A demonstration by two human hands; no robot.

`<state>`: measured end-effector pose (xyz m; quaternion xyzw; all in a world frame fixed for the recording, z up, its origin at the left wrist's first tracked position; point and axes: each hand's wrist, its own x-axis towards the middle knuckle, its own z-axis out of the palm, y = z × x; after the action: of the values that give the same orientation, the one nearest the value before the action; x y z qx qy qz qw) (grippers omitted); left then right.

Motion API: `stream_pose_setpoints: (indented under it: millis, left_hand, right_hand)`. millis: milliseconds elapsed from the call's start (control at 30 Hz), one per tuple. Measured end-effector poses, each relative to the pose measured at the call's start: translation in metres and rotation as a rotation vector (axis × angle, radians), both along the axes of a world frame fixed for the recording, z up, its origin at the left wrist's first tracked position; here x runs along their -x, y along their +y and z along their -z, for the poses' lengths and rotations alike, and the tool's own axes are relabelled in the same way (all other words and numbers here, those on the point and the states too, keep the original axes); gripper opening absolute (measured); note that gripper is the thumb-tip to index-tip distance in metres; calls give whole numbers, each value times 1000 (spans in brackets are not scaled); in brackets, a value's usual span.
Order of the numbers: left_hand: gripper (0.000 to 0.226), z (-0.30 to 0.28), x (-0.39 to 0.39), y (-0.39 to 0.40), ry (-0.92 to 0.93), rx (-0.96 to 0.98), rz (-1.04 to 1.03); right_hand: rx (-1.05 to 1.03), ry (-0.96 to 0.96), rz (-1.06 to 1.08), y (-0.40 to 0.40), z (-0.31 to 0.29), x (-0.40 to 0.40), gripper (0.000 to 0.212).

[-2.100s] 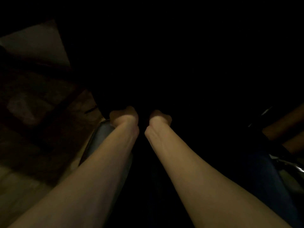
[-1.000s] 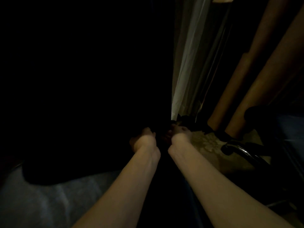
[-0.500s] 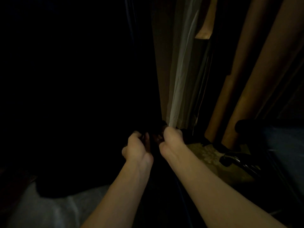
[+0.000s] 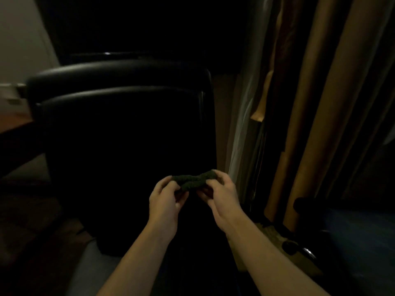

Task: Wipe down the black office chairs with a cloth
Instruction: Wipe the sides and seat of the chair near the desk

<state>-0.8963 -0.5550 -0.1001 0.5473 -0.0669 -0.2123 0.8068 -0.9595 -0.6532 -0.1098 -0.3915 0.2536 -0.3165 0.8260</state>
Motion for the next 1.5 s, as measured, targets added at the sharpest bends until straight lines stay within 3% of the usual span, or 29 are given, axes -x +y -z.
stream_pose_setpoints:
  millis: [167,267,533,700,867,967,1033,1267,1500]
  left_hand:
    - [14,-21,26,85,-311,-282,105]
    - [14,-37,45,125,-435,-312,94]
    - [13,-51,109,194,-519,-219,77]
    - [9,-46,121,204,-528,-232,5]
    - [10,-58,98,180,-555,-227,28]
    - [10,-52,62,145,-748,-405,-126]
    - [12,-48,42,114,-780,-451,-170]
    - [7,-74,0,0,-655,-488,-124]
    - [6,-131,-27,-84,-535,-676,-77]
  right_hand:
    - [208,123,-124,51,-30,50,14]
    - [405,223,-190,73,-50,76,14]
    - [775,243,-191,131,-75,126,7]
    - [807,187,-140,148,-62,137,10]
    - [818,265,-132,125,-71,125,11]
    - [870,342,-96,85,-77,97,12]
    - [900,402,-52,56,-78,79,11]
    - [697,403,30,-25,-94,24,8]
    - [503,502,0,-104,-130,-19,8]
